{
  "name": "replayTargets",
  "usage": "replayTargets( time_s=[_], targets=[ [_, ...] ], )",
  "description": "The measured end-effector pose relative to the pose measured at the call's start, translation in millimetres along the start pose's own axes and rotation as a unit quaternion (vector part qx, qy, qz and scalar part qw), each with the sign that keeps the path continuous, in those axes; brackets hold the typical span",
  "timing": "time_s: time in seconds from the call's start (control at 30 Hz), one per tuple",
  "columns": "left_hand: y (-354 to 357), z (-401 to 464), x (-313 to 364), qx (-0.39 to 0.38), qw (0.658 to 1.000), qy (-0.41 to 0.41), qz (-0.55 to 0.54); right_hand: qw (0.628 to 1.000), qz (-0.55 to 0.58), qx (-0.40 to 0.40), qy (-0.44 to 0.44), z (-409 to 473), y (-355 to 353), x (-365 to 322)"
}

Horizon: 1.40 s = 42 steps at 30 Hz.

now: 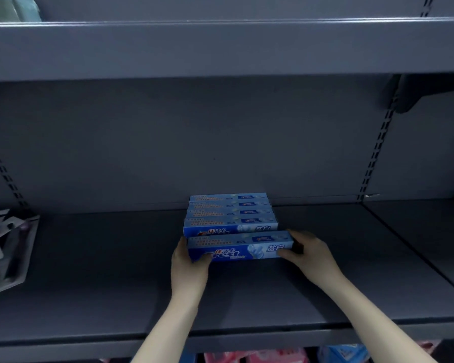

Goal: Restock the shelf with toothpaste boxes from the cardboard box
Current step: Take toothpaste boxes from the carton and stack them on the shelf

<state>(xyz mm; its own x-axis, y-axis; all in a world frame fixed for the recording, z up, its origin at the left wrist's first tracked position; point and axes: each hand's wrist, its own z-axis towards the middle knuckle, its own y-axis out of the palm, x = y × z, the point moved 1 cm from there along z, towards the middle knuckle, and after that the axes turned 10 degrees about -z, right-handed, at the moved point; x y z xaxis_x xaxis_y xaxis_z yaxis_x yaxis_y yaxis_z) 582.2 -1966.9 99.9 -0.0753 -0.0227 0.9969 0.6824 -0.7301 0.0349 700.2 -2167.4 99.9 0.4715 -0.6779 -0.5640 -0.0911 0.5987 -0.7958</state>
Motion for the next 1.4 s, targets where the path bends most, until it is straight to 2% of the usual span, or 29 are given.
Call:
replayTargets(
  time_s=[0.13,0.23,0.47,0.63,0.73,1.0,1.23,1.3,1.4],
  targets=[
    [1,13,1,0.001,1.000,0.013,0.011,0.998,-0.058,0.017,0.011,11,14,-1],
    [0,20,-4,0.037,0.998,0.036,0.047,0.994,-0.109,0.016,0.024,16,22,-6],
    [3,28,-5,0.094,0.993,0.030,0.059,0.992,-0.116,0.027,0.034,14,25,-16],
    [7,23,-6,0.090,0.982,0.070,0.149,0.982,-0.179,0.002,0.063,6,24,-24],
    [5,15,-7,0.106,0.971,0.103,0.187,0.982,-0.172,-0.010,0.076,-6,21,-25],
    [27,-56,-1,0.069,0.957,0.152,0.236,0.976,-0.207,0.060,-0.028,-73,2,-20],
    [54,-175,-31,0.032,0.930,0.284,0.232,0.964,-0.149,0.158,-0.151,-185,1,26],
    [62,-207,-58,0.011,0.922,0.299,0.247,0.962,-0.147,0.161,-0.167,-218,8,54],
    [72,-241,-104,-0.030,0.926,0.265,0.269,0.969,-0.153,0.122,-0.148,-257,25,100]
  ],
)
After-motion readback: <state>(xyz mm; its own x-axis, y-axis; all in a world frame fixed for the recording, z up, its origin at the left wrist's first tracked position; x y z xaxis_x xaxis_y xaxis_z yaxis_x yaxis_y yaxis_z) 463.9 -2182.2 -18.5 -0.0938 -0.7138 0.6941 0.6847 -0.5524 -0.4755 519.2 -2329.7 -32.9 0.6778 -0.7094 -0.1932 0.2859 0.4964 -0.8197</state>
